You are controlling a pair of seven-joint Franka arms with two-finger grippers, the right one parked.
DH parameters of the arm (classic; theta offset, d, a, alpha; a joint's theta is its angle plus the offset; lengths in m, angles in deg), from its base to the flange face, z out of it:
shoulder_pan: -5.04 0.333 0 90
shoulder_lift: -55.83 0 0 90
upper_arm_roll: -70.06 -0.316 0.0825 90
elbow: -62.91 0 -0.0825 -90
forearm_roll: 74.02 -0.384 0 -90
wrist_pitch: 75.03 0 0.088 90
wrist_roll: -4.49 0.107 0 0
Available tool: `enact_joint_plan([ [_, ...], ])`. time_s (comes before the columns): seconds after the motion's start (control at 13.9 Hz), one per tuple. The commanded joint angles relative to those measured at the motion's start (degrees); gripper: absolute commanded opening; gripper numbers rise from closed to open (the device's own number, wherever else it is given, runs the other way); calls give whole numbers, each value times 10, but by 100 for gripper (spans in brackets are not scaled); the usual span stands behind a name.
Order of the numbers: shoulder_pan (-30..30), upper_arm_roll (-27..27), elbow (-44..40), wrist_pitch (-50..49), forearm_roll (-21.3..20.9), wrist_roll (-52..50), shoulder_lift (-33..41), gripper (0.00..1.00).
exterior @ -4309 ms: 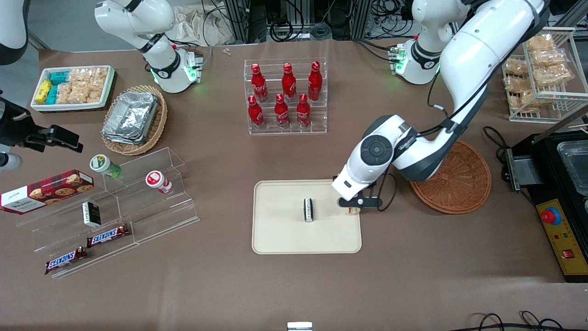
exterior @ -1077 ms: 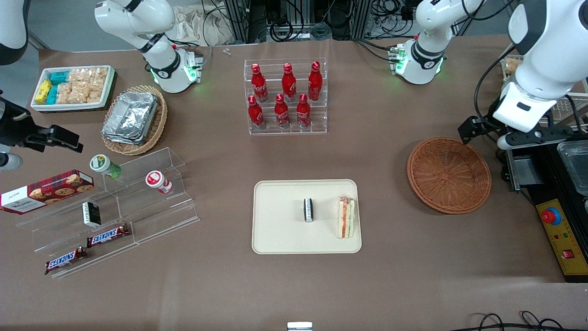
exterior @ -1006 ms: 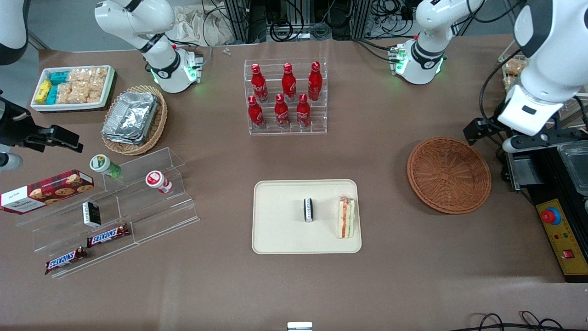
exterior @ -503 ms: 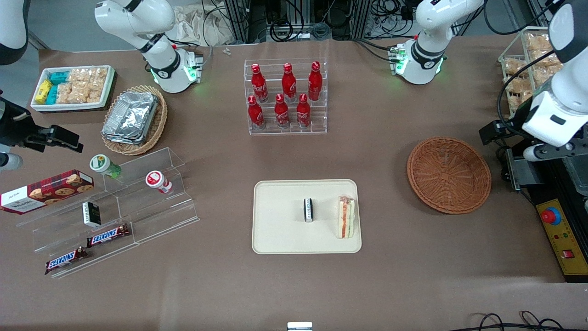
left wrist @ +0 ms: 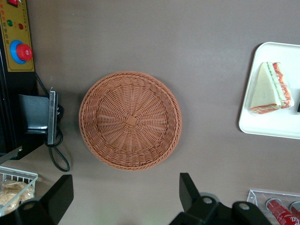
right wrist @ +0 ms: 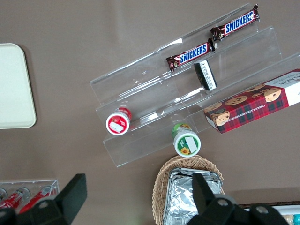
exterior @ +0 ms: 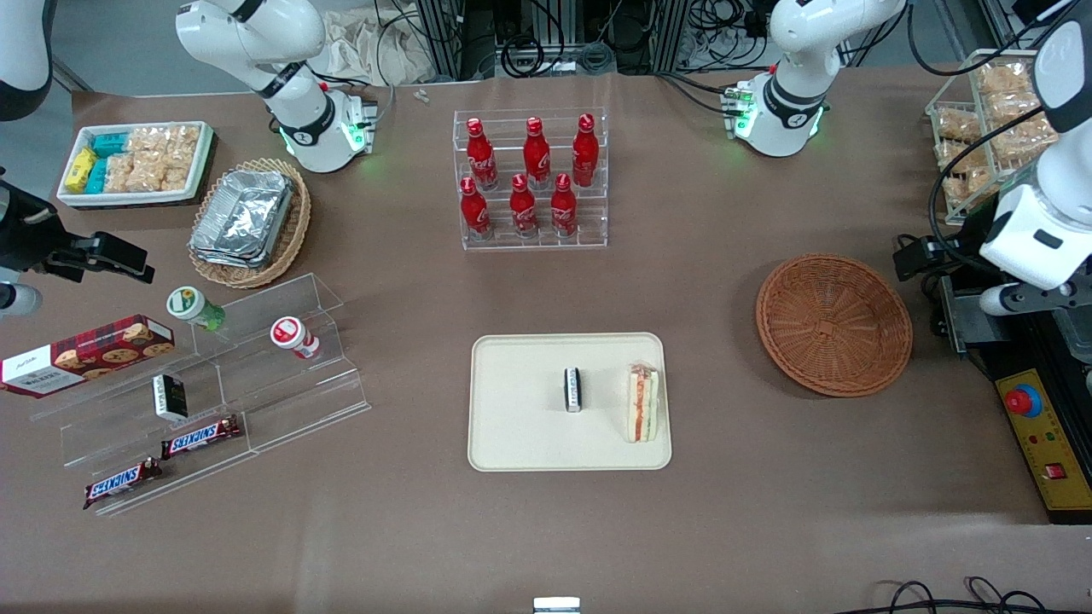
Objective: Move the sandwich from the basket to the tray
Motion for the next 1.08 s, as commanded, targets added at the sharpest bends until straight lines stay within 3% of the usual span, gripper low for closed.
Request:
enact_joint_plan([
  [0.0,-105,-97,-16,-7,1,-12,-9,100],
  [0.07,-123,-114,-16,-7,1,-12,-9,100],
  [0.5,-105,-118,8,36,1,11,-9,100],
  [0.57,-84,-120,-4,44,8,72,-11,100],
  [0.65,-44,-118,-1,47,43,127,-8,100],
  [1.01,-24,-120,-7,43,48,153,-7,100],
])
